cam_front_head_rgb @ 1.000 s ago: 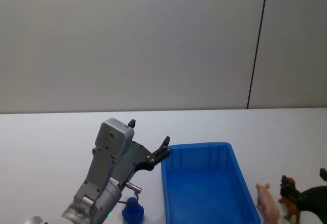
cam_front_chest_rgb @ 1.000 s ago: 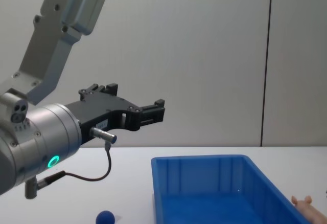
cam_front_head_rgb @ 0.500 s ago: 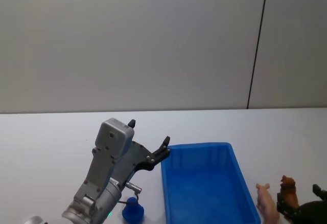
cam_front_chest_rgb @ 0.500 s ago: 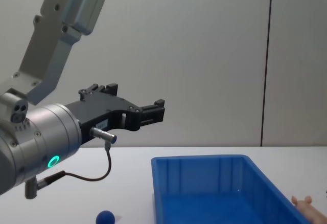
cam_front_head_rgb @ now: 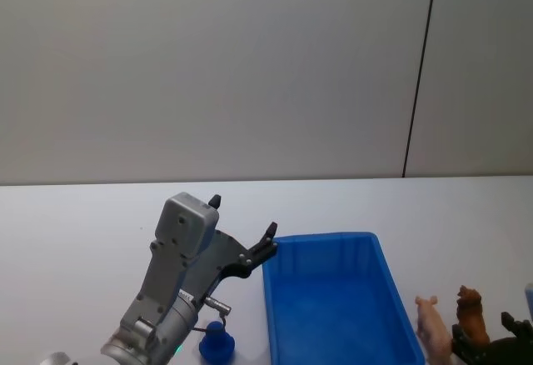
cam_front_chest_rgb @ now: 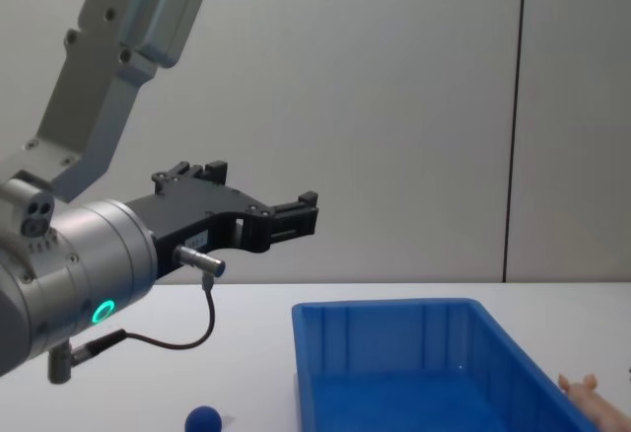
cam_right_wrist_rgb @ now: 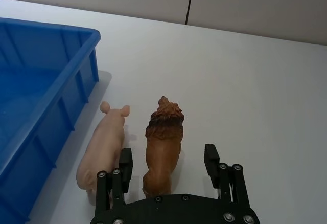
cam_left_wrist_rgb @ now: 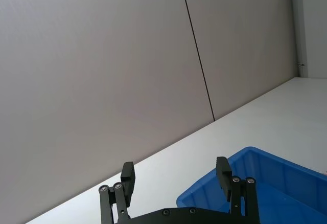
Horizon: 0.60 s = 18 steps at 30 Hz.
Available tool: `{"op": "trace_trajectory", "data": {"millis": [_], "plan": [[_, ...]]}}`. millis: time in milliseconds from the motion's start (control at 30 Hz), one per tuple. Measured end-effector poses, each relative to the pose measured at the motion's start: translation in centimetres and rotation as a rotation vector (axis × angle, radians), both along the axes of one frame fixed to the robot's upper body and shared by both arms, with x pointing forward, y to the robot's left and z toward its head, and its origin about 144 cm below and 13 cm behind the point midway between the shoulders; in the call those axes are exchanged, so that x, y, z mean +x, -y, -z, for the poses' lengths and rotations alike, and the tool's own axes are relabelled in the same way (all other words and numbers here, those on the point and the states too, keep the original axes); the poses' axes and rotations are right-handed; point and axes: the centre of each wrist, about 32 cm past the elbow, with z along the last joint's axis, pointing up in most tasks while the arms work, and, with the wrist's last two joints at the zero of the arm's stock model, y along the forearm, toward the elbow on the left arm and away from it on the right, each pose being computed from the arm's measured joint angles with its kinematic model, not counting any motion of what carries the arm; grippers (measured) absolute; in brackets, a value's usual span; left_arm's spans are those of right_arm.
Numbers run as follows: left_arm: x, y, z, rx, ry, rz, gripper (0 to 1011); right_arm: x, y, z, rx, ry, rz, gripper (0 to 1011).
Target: Pick up the two dolls from the table and place them into the box.
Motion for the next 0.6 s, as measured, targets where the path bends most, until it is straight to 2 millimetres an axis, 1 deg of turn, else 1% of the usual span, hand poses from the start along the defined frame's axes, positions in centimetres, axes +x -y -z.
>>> {"op": "trace_trajectory", "data": {"millis": [100, 133, 167, 200, 267, 300, 333, 367, 400, 467, 533, 567, 600], "plan": [[0.00, 0.00, 0.00, 0.000, 0.000, 0.000, 1001, 0.08, -0.01, 0.14, -0.001, -0.006, 0.003, 808], [0.00, 0.00, 0.00, 0.000, 0.000, 0.000, 1001, 0.13, -0.01, 0.20, -0.001, -0.009, 0.005, 764], [0.00, 0.00, 0.00, 0.000, 0.000, 0.000, 1001, 0.16, -0.02, 0.23, -0.001, -0.011, 0.006, 764], [0.00, 0.00, 0.00, 0.000, 0.000, 0.000, 1001, 0.19, -0.02, 0.25, -0.001, -0.013, 0.006, 708], [0.00, 0.00, 0.00, 0.000, 0.000, 0.000, 1001, 0.26, -0.03, 0.34, 0.000, -0.018, 0.009, 648], [0.00, 0.00, 0.00, 0.000, 0.000, 0.000, 1001, 0.28, -0.02, 0.37, 0.000, -0.019, 0.010, 648], [0.00, 0.00, 0.00, 0.000, 0.000, 0.000, 1001, 0.33, -0.02, 0.39, 0.001, -0.021, 0.011, 589], [0.00, 0.00, 0.00, 0.000, 0.000, 0.000, 1001, 0.34, -0.02, 0.41, 0.001, -0.022, 0.012, 550], [0.00, 0.00, 0.00, 0.000, 0.000, 0.000, 1001, 0.36, -0.02, 0.43, 0.002, -0.024, 0.012, 534], [0.00, 0.00, 0.00, 0.000, 0.000, 0.000, 1001, 0.41, -0.02, 0.44, 0.003, -0.026, 0.013, 448], [0.00, 0.00, 0.00, 0.000, 0.000, 0.000, 1001, 0.43, -0.04, 0.43, 0.005, -0.026, 0.012, 418], [0.00, 0.00, 0.00, 0.000, 0.000, 0.000, 1001, 0.45, -0.04, 0.42, 0.006, -0.026, 0.012, 358], [0.00, 0.00, 0.00, 0.000, 0.000, 0.000, 1001, 0.47, -0.05, 0.40, 0.007, -0.026, 0.012, 346]]}}
